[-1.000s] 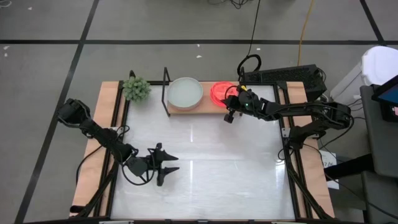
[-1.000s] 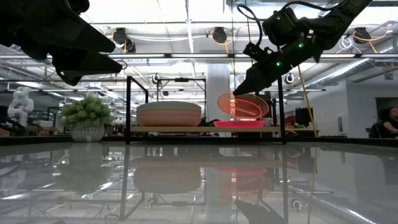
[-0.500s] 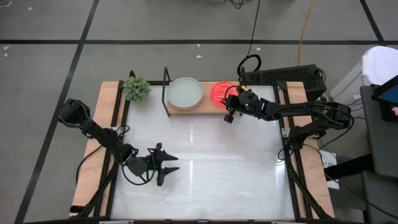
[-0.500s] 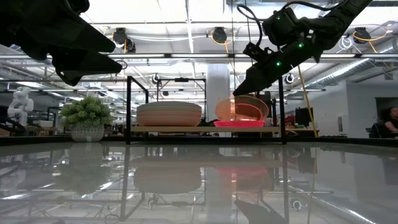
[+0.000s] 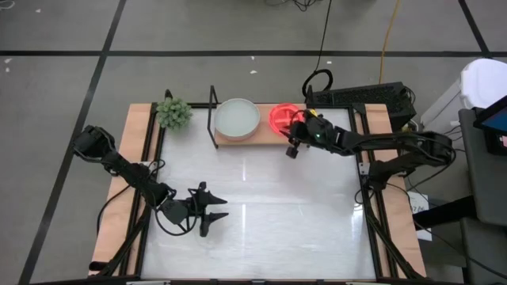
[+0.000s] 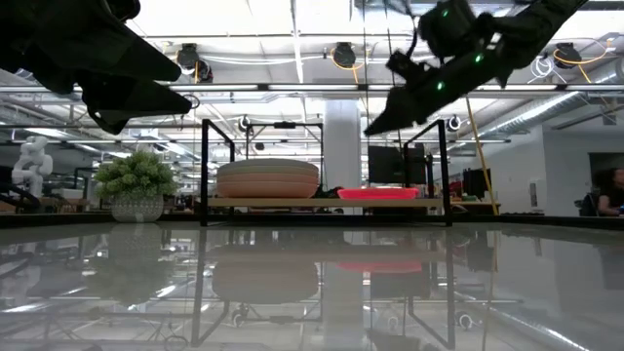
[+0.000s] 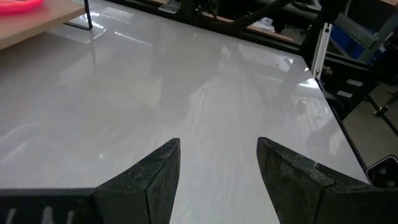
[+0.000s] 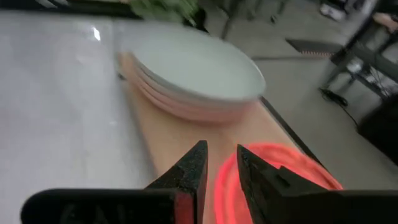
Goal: Place and stack plates onto a shelf
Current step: Stack the orange plate on the orange plate on the shelf, then return to Home Position
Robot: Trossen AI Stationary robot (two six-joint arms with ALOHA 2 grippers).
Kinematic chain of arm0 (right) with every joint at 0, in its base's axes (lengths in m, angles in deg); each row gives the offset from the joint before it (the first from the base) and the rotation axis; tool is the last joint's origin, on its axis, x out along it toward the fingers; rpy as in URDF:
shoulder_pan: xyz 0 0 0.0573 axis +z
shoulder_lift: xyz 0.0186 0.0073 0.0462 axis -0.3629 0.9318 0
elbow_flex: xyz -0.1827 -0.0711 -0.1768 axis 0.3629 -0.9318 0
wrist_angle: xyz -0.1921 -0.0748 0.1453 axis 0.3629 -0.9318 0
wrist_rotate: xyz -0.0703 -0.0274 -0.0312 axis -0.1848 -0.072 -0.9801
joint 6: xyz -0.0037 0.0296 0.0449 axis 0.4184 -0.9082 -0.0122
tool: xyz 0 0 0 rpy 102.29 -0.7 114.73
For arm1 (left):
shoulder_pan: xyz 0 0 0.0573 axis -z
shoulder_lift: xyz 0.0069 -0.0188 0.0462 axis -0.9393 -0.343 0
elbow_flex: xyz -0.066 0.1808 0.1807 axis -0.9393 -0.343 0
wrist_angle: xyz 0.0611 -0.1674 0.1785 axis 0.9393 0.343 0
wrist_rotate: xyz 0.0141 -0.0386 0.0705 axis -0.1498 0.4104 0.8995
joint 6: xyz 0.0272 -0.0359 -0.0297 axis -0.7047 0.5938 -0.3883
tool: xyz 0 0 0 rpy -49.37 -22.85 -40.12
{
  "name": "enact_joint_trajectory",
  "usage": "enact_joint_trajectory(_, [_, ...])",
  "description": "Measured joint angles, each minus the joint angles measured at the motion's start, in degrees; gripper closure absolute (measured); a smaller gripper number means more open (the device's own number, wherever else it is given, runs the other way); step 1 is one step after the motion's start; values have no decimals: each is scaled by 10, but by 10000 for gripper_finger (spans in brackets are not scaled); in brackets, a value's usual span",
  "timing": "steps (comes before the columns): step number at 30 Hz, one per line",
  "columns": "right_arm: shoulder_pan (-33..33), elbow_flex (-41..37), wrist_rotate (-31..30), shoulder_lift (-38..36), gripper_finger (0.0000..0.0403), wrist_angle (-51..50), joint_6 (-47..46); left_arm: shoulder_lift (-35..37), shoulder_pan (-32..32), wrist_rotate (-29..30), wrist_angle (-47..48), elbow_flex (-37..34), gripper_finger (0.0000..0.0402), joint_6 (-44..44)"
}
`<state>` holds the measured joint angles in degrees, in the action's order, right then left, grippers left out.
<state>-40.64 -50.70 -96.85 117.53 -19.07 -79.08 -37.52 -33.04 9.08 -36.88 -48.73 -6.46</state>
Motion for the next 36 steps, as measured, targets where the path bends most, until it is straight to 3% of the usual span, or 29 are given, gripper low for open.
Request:
enact_joint_trajectory(9, [109,0,-2,-104,330,-30,-17,0,0,0,-35,0,183,-47])
enact_joint_trajectory(12, [147,0,-30,-129,330,-64,-41,0,0,-24,-48,0,191,-63])
enact_joint_trajectory(15, [186,0,-47,-146,340,-97,-61,0,0,-51,-58,0,225,-79])
enact_joint_trajectory(21, [269,0,-48,-161,394,-98,-68,6,-15,-48,-66,0,334,-132])
enact_joint_trajectory(24, [308,0,-54,-162,397,-97,-79,20,-25,-48,-66,0,384,-156])
enact_joint_trajectory(36, [398,-82,-64,-196,402,-17,-62,120,-49,-50,-20,-6,397,-252])
